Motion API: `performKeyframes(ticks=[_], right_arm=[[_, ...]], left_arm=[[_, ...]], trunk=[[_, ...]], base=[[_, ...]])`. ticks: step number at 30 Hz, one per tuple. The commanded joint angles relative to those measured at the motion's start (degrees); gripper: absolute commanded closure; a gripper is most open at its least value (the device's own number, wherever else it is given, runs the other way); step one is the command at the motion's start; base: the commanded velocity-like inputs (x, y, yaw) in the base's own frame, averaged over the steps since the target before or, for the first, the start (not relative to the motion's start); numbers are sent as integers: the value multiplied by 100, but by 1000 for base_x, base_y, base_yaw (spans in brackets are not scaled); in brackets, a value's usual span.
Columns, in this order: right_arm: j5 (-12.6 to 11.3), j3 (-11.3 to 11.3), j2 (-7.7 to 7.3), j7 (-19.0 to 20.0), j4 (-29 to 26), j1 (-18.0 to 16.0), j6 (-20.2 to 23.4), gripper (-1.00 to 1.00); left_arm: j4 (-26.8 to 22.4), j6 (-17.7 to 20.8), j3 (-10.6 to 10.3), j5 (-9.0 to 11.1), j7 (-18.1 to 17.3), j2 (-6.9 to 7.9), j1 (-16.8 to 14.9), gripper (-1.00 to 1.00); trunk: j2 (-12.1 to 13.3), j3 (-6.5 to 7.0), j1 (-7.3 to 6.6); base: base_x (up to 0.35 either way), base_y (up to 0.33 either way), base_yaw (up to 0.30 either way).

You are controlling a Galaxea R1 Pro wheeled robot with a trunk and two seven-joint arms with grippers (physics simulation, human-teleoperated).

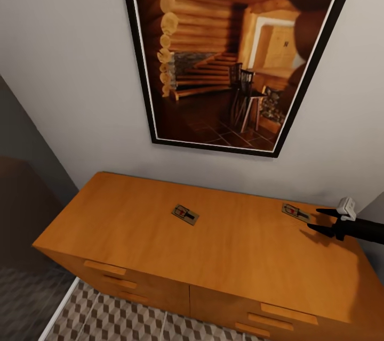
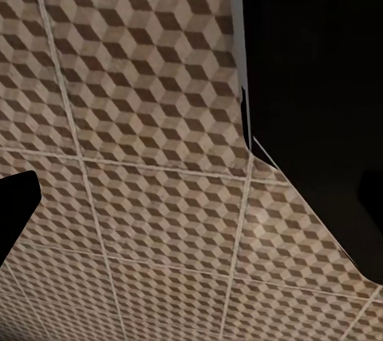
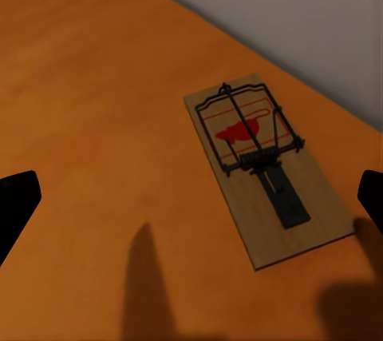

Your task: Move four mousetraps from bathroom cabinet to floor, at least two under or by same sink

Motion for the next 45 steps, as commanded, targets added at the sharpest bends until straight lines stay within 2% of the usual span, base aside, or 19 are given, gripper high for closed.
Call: performKeyframes(ticks=[1,29,45], right_arm=[[-13,1,-1,17,7,-7,-21,-100],[-4,1,-10,17,11,-4,-21,-100],[-4,2,-10,17,11,-3,-21,-100]], left_arm=[[5,13,-49,54,5,-2,-5,-100],[5,13,-45,54,6,-2,-5,-100],[5,13,-47,54,6,-2,-5,-100]], trunk=[[-10,-10,3],[-10,-12,3],[-10,-137,3]], base=[[72,0,0],[29,0,0],[0,0,0]])
